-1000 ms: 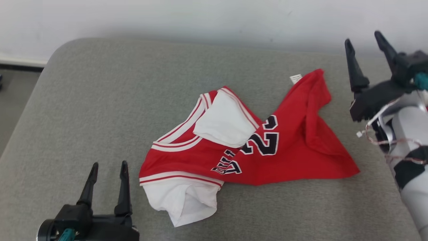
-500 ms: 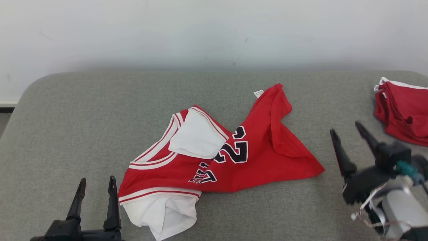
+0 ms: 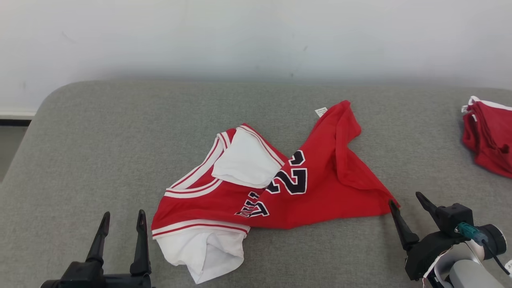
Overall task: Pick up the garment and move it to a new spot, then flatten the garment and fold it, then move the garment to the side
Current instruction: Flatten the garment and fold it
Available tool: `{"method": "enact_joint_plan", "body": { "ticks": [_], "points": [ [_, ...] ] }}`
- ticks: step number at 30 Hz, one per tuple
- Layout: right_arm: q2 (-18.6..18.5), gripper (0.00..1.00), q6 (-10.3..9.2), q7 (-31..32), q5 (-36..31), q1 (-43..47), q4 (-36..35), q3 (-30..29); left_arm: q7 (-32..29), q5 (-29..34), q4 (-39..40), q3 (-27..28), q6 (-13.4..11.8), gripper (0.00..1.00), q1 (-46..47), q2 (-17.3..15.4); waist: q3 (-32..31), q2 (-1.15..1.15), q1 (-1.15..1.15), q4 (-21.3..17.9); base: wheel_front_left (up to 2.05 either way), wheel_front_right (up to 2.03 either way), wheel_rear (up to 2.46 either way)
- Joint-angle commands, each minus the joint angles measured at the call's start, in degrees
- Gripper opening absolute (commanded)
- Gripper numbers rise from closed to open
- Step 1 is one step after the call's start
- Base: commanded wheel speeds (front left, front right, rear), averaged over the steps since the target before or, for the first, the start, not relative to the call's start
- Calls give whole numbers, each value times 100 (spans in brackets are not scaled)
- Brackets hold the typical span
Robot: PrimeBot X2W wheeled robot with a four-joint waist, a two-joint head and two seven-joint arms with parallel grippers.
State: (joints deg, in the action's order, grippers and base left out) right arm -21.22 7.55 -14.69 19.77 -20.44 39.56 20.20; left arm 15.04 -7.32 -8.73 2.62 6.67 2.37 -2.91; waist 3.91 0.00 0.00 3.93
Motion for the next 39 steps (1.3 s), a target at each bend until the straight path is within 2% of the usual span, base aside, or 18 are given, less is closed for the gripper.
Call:
{"method": "enact_joint_plan", "body": {
  "ticks": [1, 6, 7, 8, 14, 17, 29, 35, 39],
  "points": [
    [7, 100, -16, -4, 32, -101, 111, 43, 19, -46, 1, -4, 22, 100, 38, 2, 81, 0, 0, 104, 0, 0, 0],
    [70, 99, -16, -12, 164, -456, 790, 238, 19, -99, -10, -77, 21, 100, 144, 3, 242, 0, 0, 281, 0, 0, 0],
    [74, 45, -16, -13, 200, -504, 889, 271, 19, -111, -14, -92, 18, 100, 161, 2, 263, 0, 0, 308, 0, 0, 0],
    [72, 0, -16, -17, 228, -555, 972, 313, 19, -120, -21, -101, 16, 100, 170, 3, 284, 0, 0, 328, 0, 0, 0],
    [89, 0, -16, -45, 418, -703, 1200, 517, 19, -113, -90, -37, 17, 100, 204, 3, 280, 0, 0, 316, 0, 0, 0],
    [99, 0, -16, -51, 557, -652, 982, 599, 19, -129, -148, 12, 27, 100, 110, 4, 145, 0, 0, 205, 0, 0, 0],
    [-101, 0, -16, 9, 731, 714, -1068, 169, 19, -155, -115, -14, 0, 100, -143, 3, -199, 0, 0, -255, 0, 0, 0],
    [10, 0, -16, 553, 734, 1862, -2207, -481, 19, -149, -73, -60, -30, 100, -198, 3, -196, 0, 0, -322, 0, 0, 0],
    [261, 0, -16, 953, 770, 2513, -2908, -947, 19, -126, -69, -31, -21, 100, -202, 3, -176, 0, 0, -344, 0, 0, 0]
  ]
}}
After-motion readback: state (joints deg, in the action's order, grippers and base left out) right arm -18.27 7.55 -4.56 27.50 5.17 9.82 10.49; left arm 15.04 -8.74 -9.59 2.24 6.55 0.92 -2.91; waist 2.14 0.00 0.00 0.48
